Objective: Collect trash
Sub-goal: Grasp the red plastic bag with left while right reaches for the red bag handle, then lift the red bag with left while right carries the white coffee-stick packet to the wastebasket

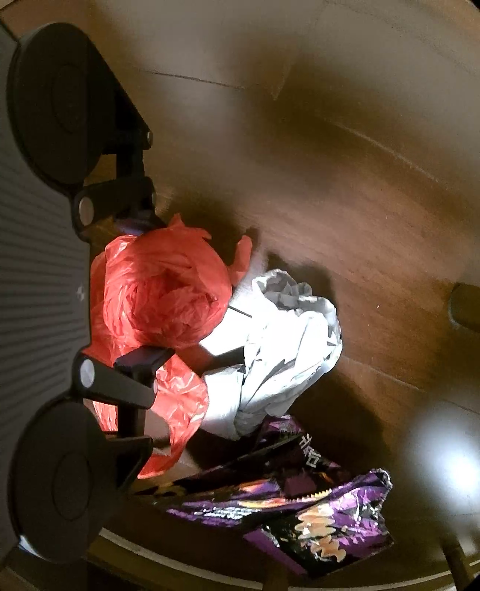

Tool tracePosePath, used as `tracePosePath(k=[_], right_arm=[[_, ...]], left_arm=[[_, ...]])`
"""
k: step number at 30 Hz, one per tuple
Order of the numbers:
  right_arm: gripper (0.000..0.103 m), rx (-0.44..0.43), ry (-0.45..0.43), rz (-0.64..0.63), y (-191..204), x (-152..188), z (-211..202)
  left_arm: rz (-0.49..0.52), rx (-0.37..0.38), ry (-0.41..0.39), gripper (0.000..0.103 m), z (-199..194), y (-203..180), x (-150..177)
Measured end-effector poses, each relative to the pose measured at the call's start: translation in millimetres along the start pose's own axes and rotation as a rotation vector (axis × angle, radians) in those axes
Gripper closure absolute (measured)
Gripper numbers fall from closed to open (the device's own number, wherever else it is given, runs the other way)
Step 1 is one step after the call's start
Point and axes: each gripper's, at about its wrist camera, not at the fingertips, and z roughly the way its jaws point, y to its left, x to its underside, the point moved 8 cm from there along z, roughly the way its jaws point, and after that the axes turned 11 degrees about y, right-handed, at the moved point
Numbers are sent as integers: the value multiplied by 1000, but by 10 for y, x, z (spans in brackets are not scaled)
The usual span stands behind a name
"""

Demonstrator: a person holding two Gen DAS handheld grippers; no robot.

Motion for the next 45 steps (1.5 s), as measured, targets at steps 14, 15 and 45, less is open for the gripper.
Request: tracePosePath(k=[14,15,45], right_arm=[[81,-27,24,-63,-487,711,-1303],[81,-36,14,-66,-498,729,-1500],[81,-127,-570,-76,-251,854,-7242]], left_arm=[[-41,38,-25,46,-1378,166,643],[-33,37,-30,46,-1499,147,700],[454,44,-495,46,-6778,-880,2100]])
